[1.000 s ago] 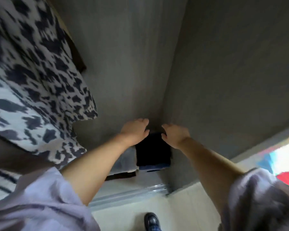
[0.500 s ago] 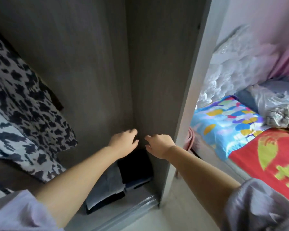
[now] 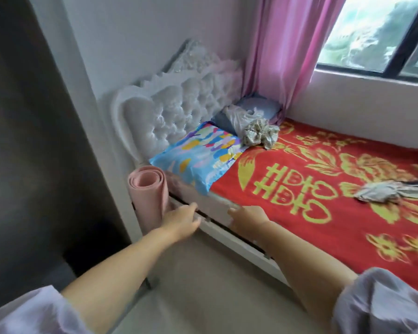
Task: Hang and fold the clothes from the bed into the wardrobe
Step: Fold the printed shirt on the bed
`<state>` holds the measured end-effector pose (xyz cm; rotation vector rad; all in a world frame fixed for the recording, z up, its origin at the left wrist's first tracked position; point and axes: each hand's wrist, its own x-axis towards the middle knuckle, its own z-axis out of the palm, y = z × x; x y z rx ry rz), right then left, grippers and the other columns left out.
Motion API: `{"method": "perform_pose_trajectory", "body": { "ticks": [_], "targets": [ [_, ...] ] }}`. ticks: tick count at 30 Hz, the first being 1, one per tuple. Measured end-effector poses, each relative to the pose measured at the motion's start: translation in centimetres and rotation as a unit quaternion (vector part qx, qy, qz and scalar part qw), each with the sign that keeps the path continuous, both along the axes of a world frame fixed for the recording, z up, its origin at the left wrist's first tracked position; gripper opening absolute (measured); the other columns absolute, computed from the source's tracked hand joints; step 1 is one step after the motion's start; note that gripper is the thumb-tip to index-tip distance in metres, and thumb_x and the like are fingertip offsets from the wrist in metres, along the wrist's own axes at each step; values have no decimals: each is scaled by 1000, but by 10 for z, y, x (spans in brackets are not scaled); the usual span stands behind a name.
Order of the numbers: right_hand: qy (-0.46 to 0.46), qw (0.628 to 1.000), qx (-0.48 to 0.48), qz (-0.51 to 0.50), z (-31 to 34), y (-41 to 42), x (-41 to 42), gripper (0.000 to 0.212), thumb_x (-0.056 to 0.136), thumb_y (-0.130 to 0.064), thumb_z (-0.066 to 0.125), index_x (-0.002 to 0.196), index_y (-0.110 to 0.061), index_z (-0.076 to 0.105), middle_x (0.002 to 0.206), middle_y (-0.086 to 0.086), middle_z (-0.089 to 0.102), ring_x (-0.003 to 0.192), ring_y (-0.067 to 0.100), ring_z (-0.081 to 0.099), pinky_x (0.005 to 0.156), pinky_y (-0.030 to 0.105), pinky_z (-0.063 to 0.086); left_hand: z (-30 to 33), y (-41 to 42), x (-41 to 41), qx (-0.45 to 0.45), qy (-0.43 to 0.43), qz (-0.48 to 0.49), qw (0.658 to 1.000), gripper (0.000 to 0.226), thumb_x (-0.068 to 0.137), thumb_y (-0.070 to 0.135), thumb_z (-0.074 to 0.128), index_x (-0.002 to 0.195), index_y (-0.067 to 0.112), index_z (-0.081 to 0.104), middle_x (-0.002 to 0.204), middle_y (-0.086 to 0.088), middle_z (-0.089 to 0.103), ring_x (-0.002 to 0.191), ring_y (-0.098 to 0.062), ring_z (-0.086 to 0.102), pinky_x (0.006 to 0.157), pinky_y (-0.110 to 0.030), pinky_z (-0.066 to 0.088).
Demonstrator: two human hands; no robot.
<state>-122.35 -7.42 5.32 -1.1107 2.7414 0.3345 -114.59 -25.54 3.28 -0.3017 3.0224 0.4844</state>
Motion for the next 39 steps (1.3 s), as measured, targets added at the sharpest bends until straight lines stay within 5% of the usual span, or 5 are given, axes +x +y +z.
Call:
{"method": "perform_pose_trajectory", "body": {
  "ticks": [5,14,18,22,39],
  "targets": [
    [9,995,0,-100,8,107,-17,35,102,-25,35,133,-12,42,96,4,59,81,24,58,64,34,47,16,96,-53,-18,3,-106,994,40,97,37,43,132,17,43,125,-5,58,111,-27,56,85,-36,46],
    [2,976,7,-218,-8,200,-79,42,103,-21,32,144,-14,33,116,9,63,98,28,63,54,30,42,20,185,-156,-13,3,-221,975,42,99,38,43,135,16,43,114,-4,61,92,-21,61,76,-42,55],
    [4,965,24,-261,-11,227,-132,41,102,-17,31,143,-13,33,88,2,58,66,22,52,46,28,34,12,206,-225,-25,-12,-254,967,42,100,37,41,136,14,41,107,-4,62,84,-23,62,66,-38,52],
    [-16,947,32,-320,-19,258,-187,40,101,-14,32,141,-12,35,116,6,62,85,27,59,54,32,41,16,225,-295,-14,-28,-286,958,39,100,34,42,134,14,42,93,-2,62,78,-25,63,57,-36,46],
    [-76,869,-40,-488,-106,446,-349,34,100,-28,33,127,-17,49,120,6,61,108,28,59,73,33,40,-58,412,-515,-68,-85,-404,908,39,101,36,37,133,15,43,113,-4,61,91,-23,61,62,-33,45]
  ]
}}
